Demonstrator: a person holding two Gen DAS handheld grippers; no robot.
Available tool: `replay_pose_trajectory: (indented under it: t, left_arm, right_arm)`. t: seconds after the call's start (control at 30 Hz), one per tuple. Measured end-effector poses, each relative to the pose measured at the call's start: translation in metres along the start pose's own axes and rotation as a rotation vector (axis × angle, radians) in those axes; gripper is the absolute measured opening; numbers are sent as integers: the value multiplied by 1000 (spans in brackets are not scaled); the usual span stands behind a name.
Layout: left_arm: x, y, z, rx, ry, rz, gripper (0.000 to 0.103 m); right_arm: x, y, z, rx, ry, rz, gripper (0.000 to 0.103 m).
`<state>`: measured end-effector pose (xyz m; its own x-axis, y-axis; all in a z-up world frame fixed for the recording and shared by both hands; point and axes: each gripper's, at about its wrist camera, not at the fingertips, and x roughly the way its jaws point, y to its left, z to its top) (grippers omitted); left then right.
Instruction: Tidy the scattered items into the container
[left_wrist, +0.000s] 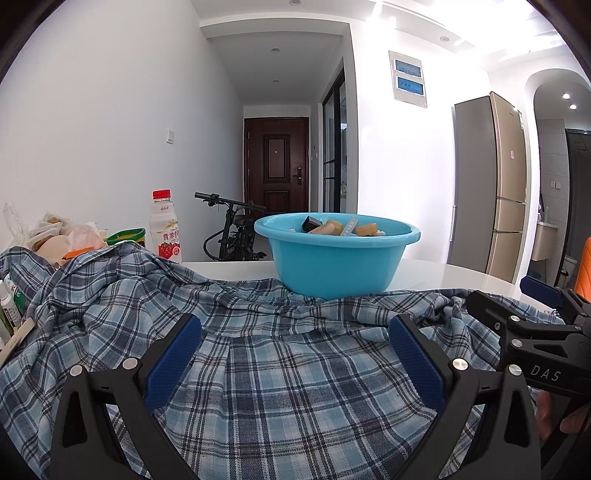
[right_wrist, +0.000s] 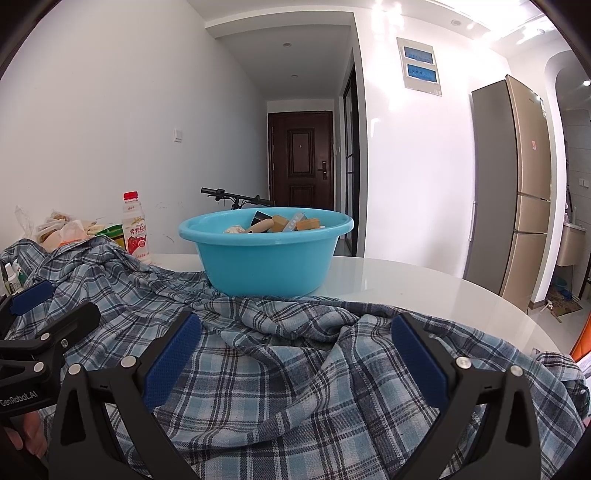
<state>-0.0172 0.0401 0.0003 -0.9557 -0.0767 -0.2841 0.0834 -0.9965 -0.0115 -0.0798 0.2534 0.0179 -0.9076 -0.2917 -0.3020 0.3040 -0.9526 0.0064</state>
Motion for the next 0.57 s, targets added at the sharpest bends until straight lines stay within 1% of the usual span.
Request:
replay_pose_trajectory:
  t: [0.57]
  left_arm:
    - [2, 0, -3, 0, 6, -4, 103]
  right_arm:
    - [1, -1, -3, 7, 7, -4, 103]
